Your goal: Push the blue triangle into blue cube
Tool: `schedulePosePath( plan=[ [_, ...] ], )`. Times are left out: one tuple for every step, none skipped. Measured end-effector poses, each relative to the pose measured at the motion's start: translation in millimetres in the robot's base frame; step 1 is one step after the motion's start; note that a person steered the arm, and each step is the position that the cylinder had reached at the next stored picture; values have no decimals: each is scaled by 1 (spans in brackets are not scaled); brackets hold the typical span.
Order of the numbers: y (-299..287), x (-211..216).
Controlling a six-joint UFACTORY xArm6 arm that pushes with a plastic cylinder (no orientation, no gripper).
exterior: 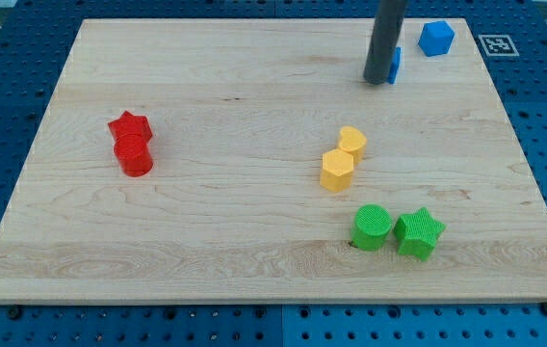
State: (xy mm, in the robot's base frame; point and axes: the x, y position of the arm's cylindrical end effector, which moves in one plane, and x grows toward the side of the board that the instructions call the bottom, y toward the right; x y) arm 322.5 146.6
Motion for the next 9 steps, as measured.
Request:
schedulePosePath(
  plan=[
    [31,-4],
    [51,-8],
    [48,-8],
    [28,-10],
    [14,-22],
    [6,-39],
    [6,-52],
    [6,-57],
    [6,-57]
  ],
)
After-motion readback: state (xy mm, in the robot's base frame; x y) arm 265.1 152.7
